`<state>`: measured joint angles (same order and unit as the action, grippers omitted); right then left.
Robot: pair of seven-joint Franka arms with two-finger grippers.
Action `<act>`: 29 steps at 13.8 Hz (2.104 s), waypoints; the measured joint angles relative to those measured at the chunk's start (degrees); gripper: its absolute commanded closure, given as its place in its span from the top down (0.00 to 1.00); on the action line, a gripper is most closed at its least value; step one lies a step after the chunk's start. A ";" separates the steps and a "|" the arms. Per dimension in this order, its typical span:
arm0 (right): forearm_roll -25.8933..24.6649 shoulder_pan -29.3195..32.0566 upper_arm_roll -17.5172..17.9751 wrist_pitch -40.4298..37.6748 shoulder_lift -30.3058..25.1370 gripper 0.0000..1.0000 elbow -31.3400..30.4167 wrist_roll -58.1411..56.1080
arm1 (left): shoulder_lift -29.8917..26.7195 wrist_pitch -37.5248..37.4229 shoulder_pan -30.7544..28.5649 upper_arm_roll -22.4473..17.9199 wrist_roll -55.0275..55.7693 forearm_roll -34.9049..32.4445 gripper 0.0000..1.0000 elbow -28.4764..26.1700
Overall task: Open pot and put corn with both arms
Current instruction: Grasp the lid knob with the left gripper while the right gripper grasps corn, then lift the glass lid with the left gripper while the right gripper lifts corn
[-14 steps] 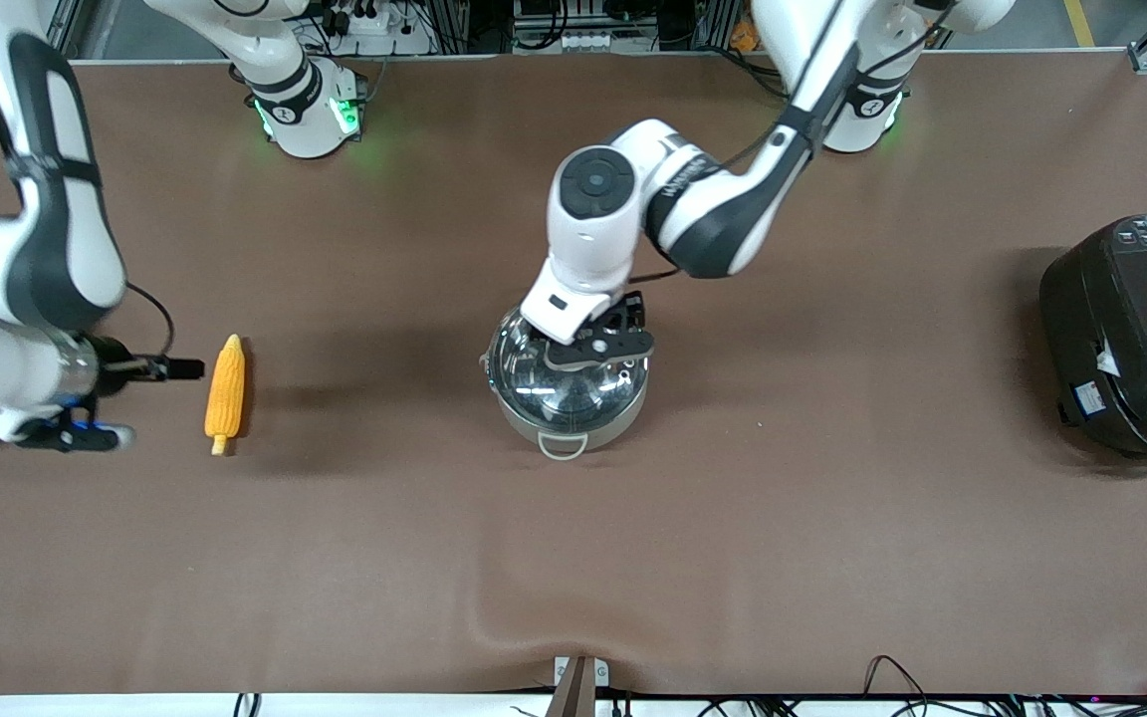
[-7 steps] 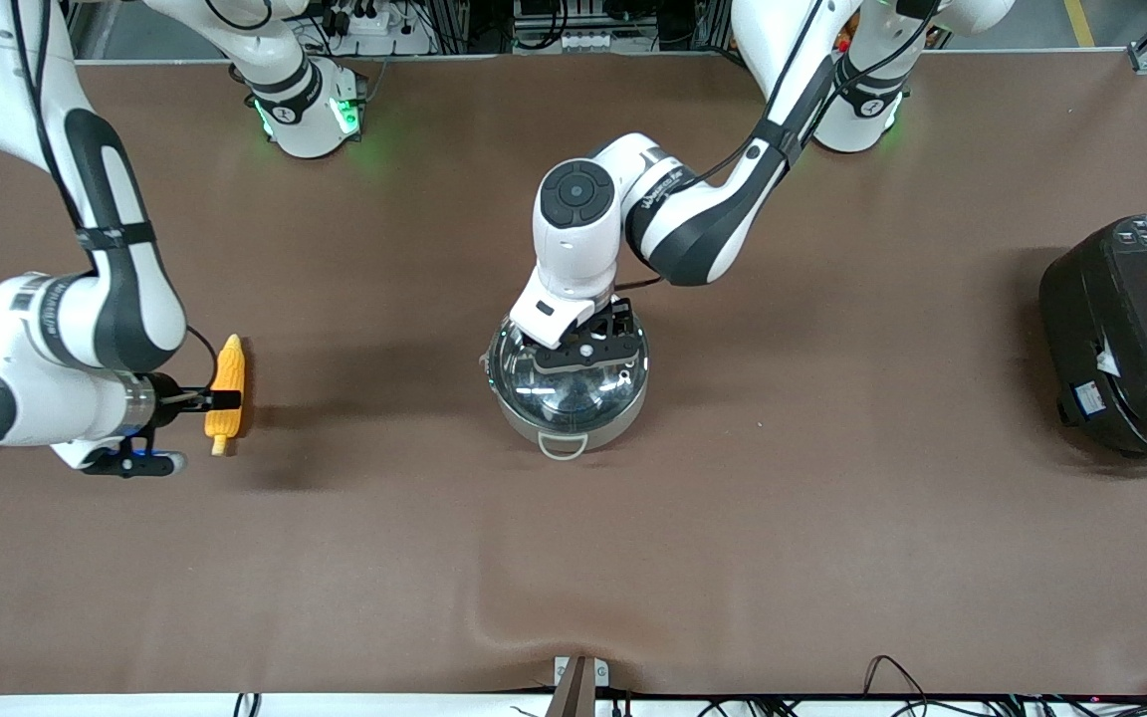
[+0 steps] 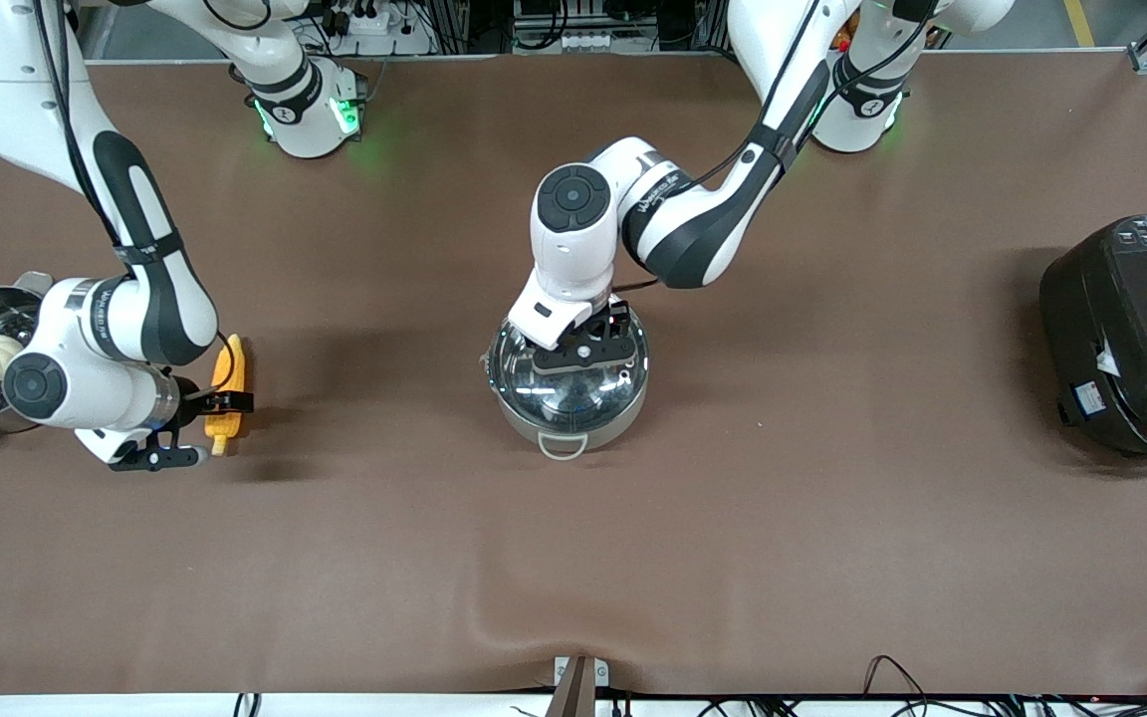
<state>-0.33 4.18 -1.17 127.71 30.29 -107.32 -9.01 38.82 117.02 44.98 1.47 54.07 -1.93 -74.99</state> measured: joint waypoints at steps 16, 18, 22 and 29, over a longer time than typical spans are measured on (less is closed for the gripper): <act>-0.02 2.77 0.06 2.60 1.81 0.00 -3.40 -2.82 | -0.53 -0.95 0.09 0.24 0.00 -0.04 0.00 1.20; -0.02 2.74 0.33 2.36 1.23 0.00 -3.16 -3.68 | -2.31 -3.43 -0.08 0.18 0.00 -0.04 0.00 1.35; -0.02 1.45 0.95 -1.56 -2.91 0.00 -1.87 -4.82 | -7.94 -11.73 -1.26 -0.44 -0.37 -0.08 0.00 1.35; 0.38 -0.99 3.13 -16.44 -5.83 0.00 5.85 -4.53 | -15.97 -21.23 -13.54 -0.64 -14.76 -0.12 0.00 -1.08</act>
<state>0.05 3.19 1.96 111.27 24.46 -101.47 -13.54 22.85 95.79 31.45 0.84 39.31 -2.05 -76.07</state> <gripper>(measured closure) 0.604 0.498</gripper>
